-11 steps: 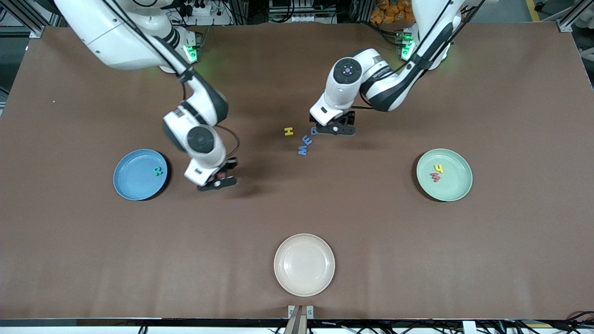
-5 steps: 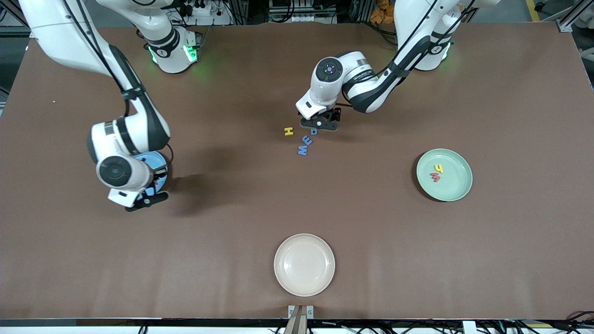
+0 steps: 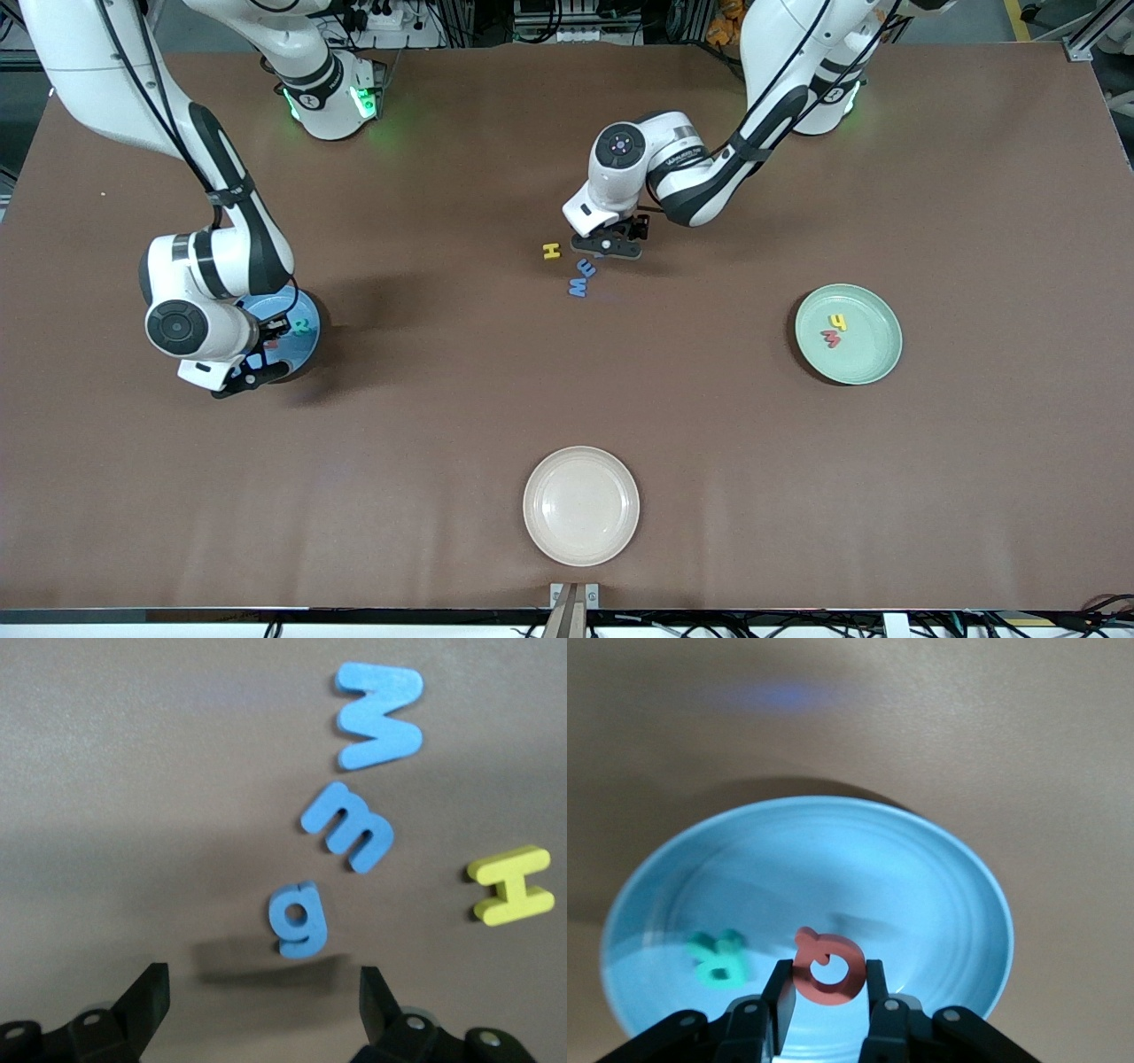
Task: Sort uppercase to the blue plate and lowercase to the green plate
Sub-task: 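Carry the pink Q to the blue plate while the left gripper reaches blue g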
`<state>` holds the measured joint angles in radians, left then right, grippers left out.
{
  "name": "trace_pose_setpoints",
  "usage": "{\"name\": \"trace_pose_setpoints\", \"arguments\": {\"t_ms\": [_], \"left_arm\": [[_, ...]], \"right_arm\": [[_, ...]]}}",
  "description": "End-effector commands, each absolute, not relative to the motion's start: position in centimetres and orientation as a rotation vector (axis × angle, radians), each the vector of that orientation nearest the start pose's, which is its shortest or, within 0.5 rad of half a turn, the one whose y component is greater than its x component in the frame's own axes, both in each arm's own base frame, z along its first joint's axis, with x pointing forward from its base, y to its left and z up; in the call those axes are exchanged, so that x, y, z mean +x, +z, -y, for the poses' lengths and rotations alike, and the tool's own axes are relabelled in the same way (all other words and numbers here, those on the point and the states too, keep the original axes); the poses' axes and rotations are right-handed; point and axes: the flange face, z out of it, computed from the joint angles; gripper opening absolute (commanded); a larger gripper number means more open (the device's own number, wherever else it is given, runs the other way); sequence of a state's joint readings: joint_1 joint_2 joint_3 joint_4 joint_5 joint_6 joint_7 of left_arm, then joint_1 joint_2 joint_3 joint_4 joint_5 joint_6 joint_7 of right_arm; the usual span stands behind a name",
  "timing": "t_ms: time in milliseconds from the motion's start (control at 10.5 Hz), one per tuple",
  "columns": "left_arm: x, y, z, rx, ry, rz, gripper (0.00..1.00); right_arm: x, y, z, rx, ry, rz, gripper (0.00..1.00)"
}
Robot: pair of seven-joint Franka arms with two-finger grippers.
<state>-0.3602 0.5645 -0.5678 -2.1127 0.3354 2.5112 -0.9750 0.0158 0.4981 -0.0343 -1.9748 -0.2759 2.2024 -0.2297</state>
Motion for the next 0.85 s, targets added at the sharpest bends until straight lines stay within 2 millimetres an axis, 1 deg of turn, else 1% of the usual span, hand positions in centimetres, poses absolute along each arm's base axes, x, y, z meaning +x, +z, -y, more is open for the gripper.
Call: {"name": "trace_pose_setpoints", "arguments": {"t_ms": [0, 190, 285, 380, 570, 665, 760], "left_arm": [[34.9, 17.7, 47.1, -3.165, 0.137, -0.246, 0.91], [35.2, 17.3, 47.2, -3.162, 0.137, -0.236, 0.90], [35.1, 17.2, 47.3, -3.161, 0.140, -0.238, 0.88], [34.9, 16.8, 47.3, -3.157, 0.147, -0.248, 0.86], [34.8, 16.8, 47.3, -3.152, 0.139, -0.261, 0.82], [34.7, 16.8, 47.4, -3.151, 0.139, -0.266, 0.79], [34.7, 16.8, 47.4, -3.151, 0.138, -0.268, 0.76]], "right_arm": [[58.4, 19.9, 2.6, -3.200, 0.465, 0.662, 0.84], [58.6, 20.3, 1.7, -3.184, 0.449, 0.609, 0.86], [58.8, 20.7, 0.8, -3.178, 0.430, 0.600, 0.86], [58.8, 20.9, -0.6, -3.158, 0.412, 0.544, 0.86], [58.8, 21.8, -5.1, -3.141, 0.407, 0.444, 0.85], [58.6, 22.5, -8.0, -3.146, 0.391, 0.386, 0.85], [58.3, 22.6, -9.9, -3.146, 0.381, 0.353, 0.86]]}}
